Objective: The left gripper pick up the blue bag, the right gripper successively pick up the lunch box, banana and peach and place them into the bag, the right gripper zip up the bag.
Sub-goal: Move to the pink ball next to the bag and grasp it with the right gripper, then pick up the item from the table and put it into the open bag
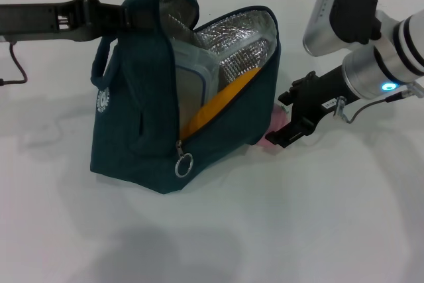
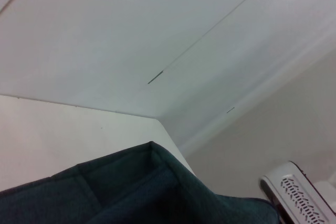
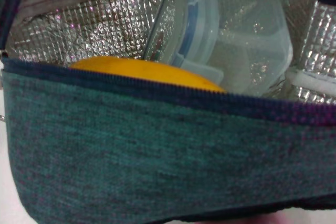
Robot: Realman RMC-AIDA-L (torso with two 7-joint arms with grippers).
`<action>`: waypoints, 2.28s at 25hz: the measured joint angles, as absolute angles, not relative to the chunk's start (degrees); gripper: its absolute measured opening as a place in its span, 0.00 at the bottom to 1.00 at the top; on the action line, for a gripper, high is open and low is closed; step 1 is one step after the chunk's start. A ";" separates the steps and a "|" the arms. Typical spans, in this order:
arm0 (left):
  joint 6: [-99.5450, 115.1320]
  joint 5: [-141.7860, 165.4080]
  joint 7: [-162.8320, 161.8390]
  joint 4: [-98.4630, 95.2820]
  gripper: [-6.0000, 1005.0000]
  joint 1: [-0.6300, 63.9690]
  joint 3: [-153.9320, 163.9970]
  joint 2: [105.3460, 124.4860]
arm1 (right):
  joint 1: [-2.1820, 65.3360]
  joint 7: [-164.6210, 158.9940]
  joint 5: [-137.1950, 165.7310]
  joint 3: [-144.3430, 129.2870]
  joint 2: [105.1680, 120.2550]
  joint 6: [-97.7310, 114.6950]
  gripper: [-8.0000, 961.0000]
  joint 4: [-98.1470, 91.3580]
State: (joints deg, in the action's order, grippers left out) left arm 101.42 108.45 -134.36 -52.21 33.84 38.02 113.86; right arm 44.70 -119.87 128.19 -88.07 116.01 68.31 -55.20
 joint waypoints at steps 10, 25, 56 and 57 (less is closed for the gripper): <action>101.42 108.42 -134.30 -52.21 0.05 33.83 38.08 113.90 | 44.58 -119.36 126.94 -88.83 116.10 67.14 0.86 -54.89; 101.87 108.39 -134.33 -52.21 0.05 33.16 38.03 113.92 | 44.20 -116.70 125.79 -89.39 116.00 66.30 0.69 -54.15; 102.78 106.69 -135.08 -51.65 0.05 33.00 38.32 113.89 | 29.19 -117.53 123.61 -65.70 115.37 79.32 0.23 -79.71; 102.81 106.69 -135.07 -51.65 0.05 32.90 38.32 113.91 | 28.66 -117.41 121.68 -65.17 115.38 79.52 0.22 -80.67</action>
